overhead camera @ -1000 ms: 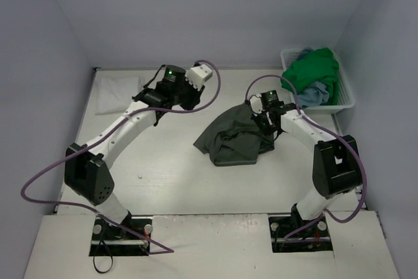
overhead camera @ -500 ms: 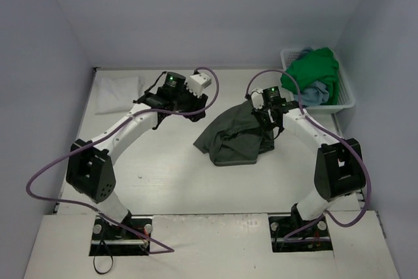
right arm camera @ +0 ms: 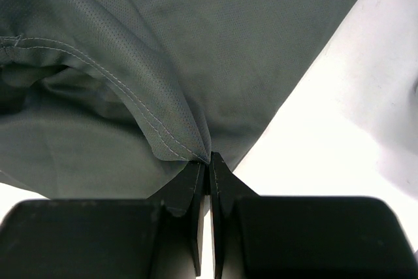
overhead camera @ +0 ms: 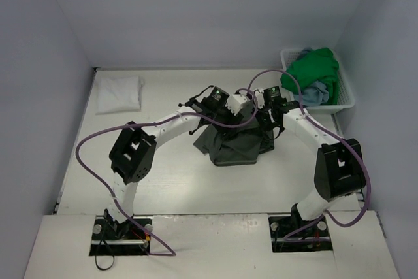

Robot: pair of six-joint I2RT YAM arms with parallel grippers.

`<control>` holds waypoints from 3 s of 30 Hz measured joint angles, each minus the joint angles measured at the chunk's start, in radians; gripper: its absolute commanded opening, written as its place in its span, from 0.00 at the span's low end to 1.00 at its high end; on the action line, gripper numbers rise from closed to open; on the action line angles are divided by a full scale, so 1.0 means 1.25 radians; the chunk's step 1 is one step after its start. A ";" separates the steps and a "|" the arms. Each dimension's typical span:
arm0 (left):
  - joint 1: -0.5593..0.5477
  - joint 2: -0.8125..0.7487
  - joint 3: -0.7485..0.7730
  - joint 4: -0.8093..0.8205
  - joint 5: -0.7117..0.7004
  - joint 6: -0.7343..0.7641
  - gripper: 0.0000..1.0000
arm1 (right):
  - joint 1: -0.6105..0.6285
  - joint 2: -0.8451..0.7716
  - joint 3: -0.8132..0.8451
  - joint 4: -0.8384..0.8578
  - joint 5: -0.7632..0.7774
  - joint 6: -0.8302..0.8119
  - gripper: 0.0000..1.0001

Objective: Fold and stack the t-shirts
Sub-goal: Flatten out the tshirt

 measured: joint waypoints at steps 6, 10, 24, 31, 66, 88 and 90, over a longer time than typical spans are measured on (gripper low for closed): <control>-0.001 0.032 0.038 0.009 -0.054 0.006 0.45 | -0.005 0.000 -0.003 0.001 -0.009 0.000 0.00; 0.002 0.032 0.045 0.013 -0.096 0.014 0.45 | -0.006 0.000 -0.013 0.002 -0.014 -0.001 0.00; -0.006 0.103 0.086 0.014 -0.103 0.022 0.45 | -0.027 -0.001 -0.017 -0.001 -0.030 0.005 0.00; -0.011 0.123 0.086 0.004 -0.101 0.035 0.03 | -0.029 -0.005 -0.017 0.000 -0.044 0.005 0.00; 0.165 -0.239 0.183 -0.070 -0.080 0.020 0.00 | 0.052 -0.019 -0.033 0.037 -0.203 0.005 0.49; 0.230 -0.281 0.211 -0.081 -0.045 -0.020 0.00 | 0.179 0.167 0.005 0.239 -0.130 0.023 0.40; 0.230 -0.284 0.211 -0.081 -0.043 -0.024 0.00 | 0.179 0.177 0.016 0.247 -0.133 0.024 0.40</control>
